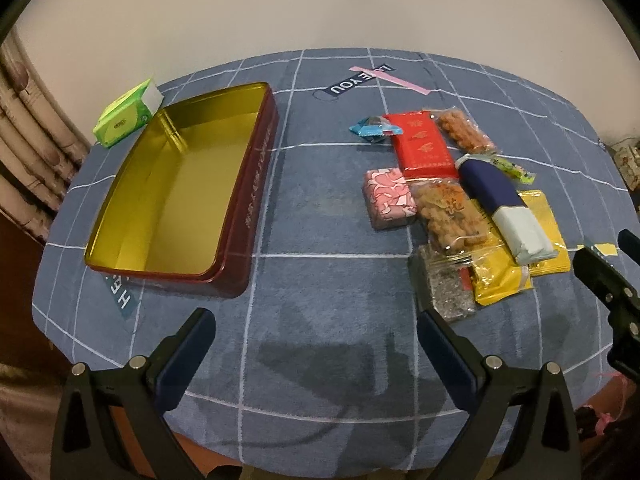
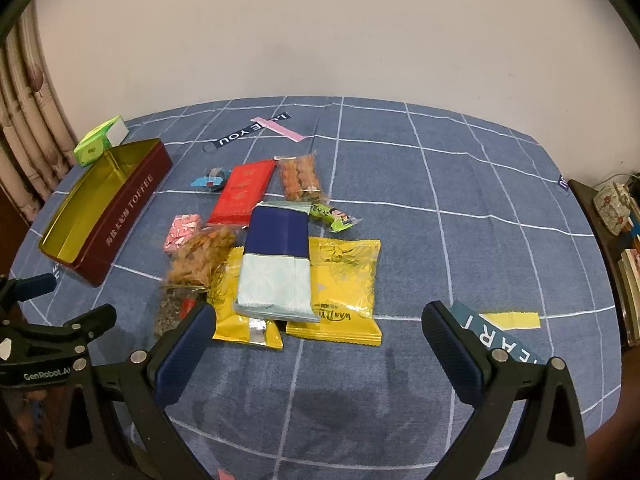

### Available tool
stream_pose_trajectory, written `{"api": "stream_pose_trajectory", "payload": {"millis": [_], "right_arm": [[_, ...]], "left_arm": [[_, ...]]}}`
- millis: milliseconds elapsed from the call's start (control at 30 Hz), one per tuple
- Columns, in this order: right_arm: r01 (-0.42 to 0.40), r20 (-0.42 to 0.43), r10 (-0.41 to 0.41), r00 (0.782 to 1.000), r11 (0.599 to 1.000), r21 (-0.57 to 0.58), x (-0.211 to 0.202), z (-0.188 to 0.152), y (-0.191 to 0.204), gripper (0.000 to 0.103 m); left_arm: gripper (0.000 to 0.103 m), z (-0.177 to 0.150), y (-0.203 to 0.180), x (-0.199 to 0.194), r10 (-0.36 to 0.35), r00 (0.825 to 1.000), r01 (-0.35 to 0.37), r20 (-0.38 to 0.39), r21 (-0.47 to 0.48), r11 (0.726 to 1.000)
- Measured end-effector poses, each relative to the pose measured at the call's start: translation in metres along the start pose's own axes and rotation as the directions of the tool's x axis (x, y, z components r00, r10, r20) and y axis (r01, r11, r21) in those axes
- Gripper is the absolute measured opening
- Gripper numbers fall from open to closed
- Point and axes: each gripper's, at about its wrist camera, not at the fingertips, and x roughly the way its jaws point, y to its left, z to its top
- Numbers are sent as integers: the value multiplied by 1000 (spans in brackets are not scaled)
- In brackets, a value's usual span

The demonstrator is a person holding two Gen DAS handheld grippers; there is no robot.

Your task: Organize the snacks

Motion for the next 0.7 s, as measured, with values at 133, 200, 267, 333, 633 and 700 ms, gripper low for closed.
{"api": "stream_pose_trajectory", "payload": {"millis": [133, 200, 267, 333, 633, 700], "right_arm": [[-2, -4, 2, 1000, 1000, 7, 1, 0, -1, 102], [-3, -5, 3, 1000, 1000, 11, 1, 0, -2, 102], [-7, -6, 7, 1000, 1000, 13, 1, -1, -2, 102], [-7, -5, 7, 1000, 1000, 14, 2, -1, -2, 102], [-5, -8, 5, 1000, 1000, 14, 2, -2, -2, 102], [-1, -9, 1, 1000, 1000, 14, 3, -3, -1, 102]], "left_arm": [[103, 0, -1, 0, -10, 1000, 10, 5, 2, 1000], [103, -2, -2, 1, -17, 1000, 17, 1, 2, 1000], [103, -3, -3, 2, -13, 1000, 13, -1, 2, 1000], [103, -3, -4, 1, -8, 1000, 8, 6, 4, 1000], [103, -3, 2, 3, -42, 999, 42, -2, -27, 999], [103, -3, 4, 3, -56, 998, 56, -3, -40, 998]]}}
